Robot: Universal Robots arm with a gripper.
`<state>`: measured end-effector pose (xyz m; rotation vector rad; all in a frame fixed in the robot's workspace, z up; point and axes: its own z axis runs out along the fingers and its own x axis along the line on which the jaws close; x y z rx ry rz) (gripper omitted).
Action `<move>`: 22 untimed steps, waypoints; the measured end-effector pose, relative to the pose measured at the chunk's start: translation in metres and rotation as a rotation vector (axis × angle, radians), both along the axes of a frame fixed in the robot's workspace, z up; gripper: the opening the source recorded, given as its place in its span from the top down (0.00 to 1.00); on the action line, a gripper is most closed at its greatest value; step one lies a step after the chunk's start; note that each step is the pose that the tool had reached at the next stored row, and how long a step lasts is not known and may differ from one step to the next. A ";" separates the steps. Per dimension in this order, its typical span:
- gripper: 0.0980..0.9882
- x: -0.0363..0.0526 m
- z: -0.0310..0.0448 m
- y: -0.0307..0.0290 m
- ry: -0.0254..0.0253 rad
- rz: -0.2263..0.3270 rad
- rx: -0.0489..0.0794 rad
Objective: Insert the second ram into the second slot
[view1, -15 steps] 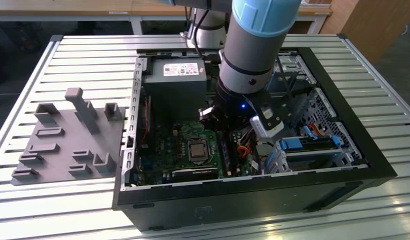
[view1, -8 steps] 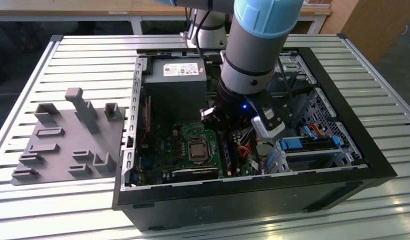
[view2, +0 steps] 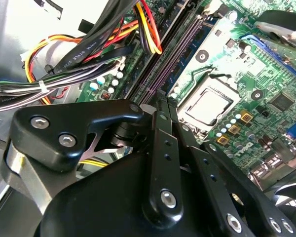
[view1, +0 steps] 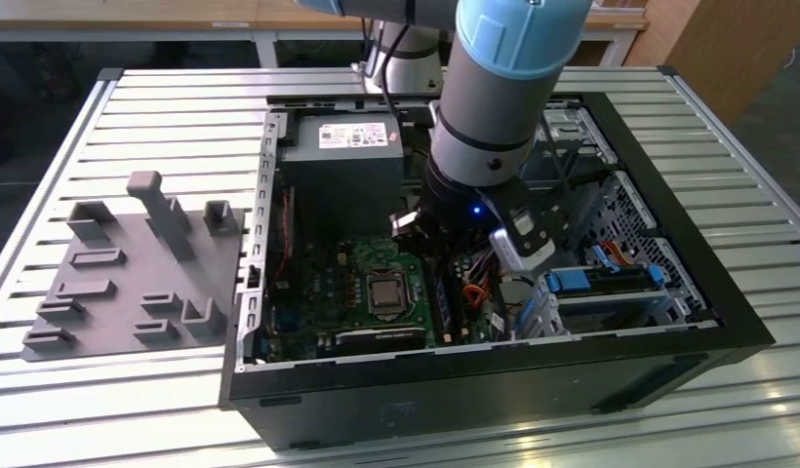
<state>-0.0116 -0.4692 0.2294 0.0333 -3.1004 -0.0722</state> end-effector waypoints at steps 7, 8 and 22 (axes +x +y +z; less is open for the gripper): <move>0.98 0.0001 -0.0031 0.0001 0.0011 0.000 0.000; 0.98 0.0001 -0.0034 0.0002 0.0013 0.000 0.000; 0.98 0.0001 -0.0049 0.0002 0.0031 0.000 0.000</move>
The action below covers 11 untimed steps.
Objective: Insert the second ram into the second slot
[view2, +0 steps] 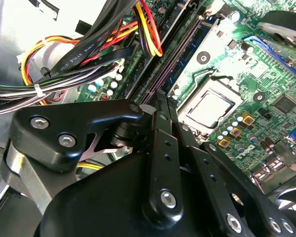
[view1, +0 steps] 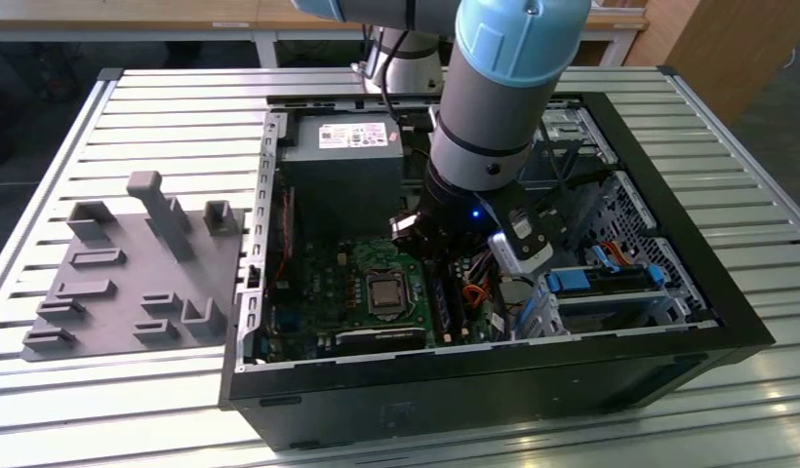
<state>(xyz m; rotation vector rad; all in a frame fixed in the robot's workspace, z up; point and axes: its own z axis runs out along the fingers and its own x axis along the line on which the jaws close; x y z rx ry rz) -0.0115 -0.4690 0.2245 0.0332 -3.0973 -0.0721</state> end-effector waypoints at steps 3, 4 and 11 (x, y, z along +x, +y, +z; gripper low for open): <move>0.98 0.0010 0.0000 0.0000 0.0000 -0.004 0.000; 0.98 0.0015 -0.0001 0.0000 0.0000 -0.007 0.000; 0.98 0.0021 -0.0014 0.0000 0.0000 -0.023 0.000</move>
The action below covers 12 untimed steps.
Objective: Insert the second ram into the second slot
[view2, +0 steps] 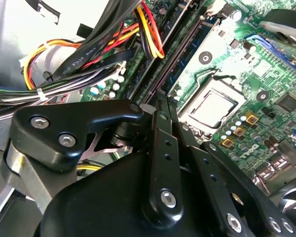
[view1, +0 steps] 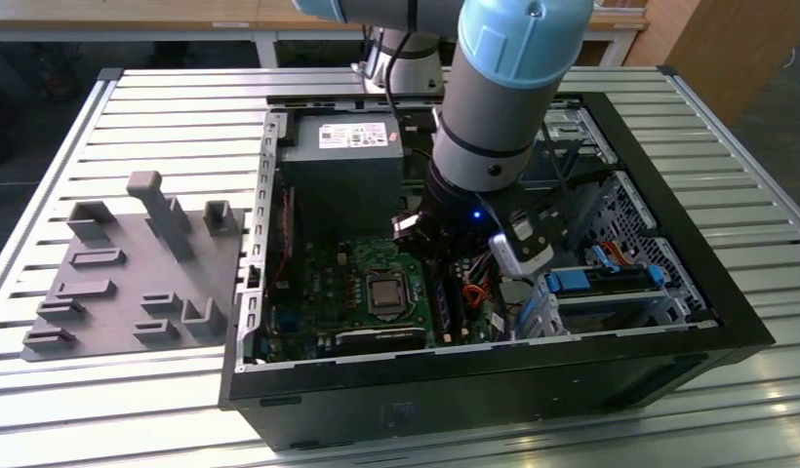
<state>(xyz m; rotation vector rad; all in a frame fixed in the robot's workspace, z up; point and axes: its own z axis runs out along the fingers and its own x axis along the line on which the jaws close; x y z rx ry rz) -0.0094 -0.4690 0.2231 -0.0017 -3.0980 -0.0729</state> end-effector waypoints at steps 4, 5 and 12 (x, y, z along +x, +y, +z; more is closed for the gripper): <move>0.98 0.0004 -0.0010 0.0000 0.0001 -0.003 0.000; 0.98 0.0006 -0.0012 0.0000 0.0001 -0.004 0.000; 0.98 0.0016 -0.0027 0.0000 0.0000 -0.012 0.000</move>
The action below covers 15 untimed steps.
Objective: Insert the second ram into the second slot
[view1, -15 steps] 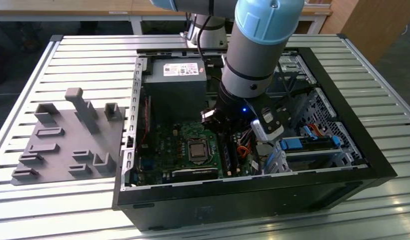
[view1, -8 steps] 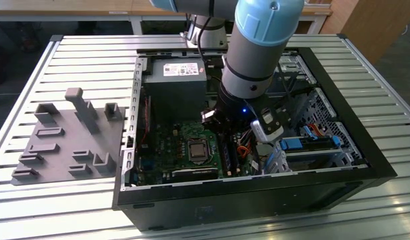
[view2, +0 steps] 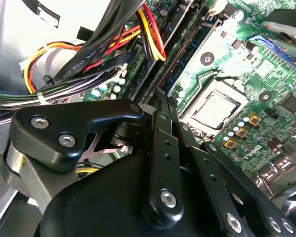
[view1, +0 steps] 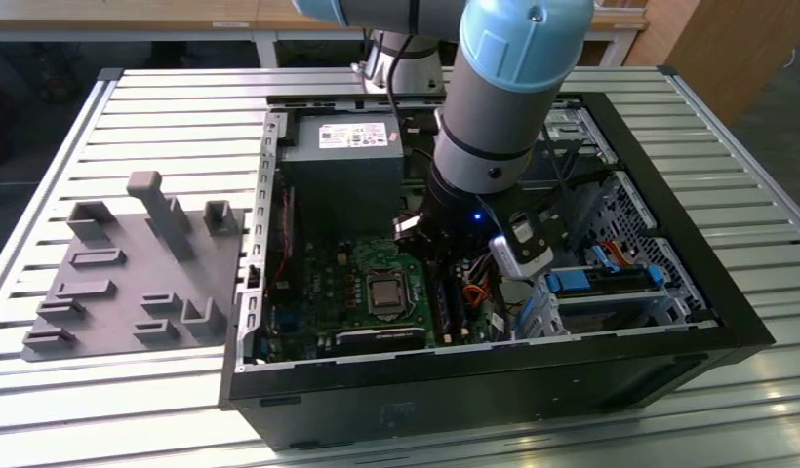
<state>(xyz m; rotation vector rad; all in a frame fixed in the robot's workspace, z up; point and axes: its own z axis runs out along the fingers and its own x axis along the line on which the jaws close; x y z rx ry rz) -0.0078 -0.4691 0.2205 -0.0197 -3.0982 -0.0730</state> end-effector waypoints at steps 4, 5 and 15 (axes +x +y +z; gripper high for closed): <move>0.98 0.0001 -0.0001 -0.0006 -0.0001 -0.004 0.000; 0.98 0.0001 -0.0001 -0.0007 -0.0001 -0.004 0.000; 0.98 0.0001 -0.0015 -0.0010 0.0001 -0.004 0.000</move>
